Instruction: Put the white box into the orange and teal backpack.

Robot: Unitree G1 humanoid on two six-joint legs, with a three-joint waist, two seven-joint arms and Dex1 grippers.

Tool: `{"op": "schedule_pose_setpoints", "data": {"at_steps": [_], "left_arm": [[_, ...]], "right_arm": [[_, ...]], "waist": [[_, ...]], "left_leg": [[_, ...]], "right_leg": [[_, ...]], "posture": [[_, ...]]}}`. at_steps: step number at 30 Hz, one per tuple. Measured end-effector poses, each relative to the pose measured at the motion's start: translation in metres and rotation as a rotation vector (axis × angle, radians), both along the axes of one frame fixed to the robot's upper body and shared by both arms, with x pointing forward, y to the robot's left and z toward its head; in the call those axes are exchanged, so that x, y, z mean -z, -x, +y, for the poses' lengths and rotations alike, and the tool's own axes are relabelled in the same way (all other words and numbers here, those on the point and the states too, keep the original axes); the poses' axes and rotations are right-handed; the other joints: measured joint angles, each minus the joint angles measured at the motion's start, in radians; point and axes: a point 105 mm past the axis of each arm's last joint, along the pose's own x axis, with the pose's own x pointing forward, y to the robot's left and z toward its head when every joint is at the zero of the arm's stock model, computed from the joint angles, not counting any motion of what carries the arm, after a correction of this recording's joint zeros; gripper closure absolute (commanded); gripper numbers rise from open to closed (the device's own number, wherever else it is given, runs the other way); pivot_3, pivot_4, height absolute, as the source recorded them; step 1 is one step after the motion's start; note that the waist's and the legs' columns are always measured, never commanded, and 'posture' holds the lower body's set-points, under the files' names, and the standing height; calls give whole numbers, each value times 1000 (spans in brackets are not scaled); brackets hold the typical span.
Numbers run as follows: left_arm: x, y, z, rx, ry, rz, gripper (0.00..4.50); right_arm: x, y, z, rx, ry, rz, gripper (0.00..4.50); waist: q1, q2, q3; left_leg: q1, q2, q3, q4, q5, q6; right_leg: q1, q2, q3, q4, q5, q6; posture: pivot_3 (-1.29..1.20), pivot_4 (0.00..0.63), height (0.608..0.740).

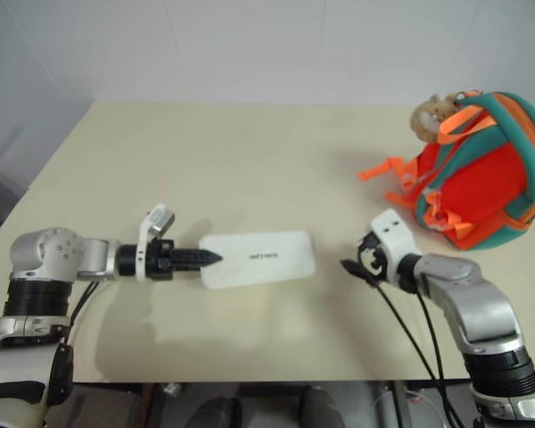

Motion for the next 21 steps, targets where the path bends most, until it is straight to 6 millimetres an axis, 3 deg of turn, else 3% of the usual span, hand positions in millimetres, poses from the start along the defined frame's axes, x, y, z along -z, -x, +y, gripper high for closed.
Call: {"op": "schedule_pose_setpoints", "data": {"at_steps": [14,21], "left_arm": [[-5,-5,0,-66,66,13,3162],[-24,-18,9,-170,181,-30,3162]], "right_arm": [[-3,2,-4,32,-32,-14,0],[-18,-8,-25,172,-71,-110,0]], "waist": [[-1,0,0],[1,0,0]], "left_leg": [[0,0,0,0,0,0],[0,0,0,0,0,0]], "right_leg": [[0,0,0,0,0,0],[-1,-1,0,0,0,0]], "posture": [[0,150,740],[0,150,740]]}}
